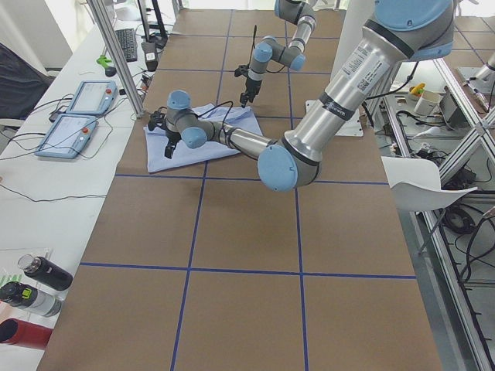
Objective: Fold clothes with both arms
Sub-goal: 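Move the right gripper to the shirt side nearest it and grasp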
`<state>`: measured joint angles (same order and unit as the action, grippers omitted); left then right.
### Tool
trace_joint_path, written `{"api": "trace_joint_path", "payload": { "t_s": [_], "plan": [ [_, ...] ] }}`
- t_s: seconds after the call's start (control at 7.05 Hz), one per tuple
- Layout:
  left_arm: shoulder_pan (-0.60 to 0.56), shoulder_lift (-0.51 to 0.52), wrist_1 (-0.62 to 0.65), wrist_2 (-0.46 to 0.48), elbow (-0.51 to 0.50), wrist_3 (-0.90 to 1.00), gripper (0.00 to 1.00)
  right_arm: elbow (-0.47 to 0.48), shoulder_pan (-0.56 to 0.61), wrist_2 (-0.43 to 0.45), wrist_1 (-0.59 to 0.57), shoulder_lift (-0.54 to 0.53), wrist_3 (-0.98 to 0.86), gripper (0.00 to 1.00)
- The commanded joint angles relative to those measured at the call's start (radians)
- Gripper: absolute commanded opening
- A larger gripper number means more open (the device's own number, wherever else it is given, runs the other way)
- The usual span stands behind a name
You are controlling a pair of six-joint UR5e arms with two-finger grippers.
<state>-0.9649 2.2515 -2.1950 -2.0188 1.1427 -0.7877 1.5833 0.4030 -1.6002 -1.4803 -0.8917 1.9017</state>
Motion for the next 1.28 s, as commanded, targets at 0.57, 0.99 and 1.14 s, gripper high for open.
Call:
{"api": "trace_joint_path", "payload": {
  "t_s": [0.57,0.99,1.14],
  "plan": [
    [0.0,-0.003,0.001,0.0,0.002,0.011,1.0,-0.011,-0.021,0.019,-0.005,0.003,-0.007,0.49],
    [-0.002,-0.003,0.001,0.0,0.002,0.011,1.0,-0.019,-0.023,0.051,-0.009,0.003,-0.041,0.48],
    [-0.002,-0.004,0.001,0.0,0.002,0.013,1.0,-0.025,-0.023,0.054,-0.009,0.003,-0.046,0.42]
  ]
}}
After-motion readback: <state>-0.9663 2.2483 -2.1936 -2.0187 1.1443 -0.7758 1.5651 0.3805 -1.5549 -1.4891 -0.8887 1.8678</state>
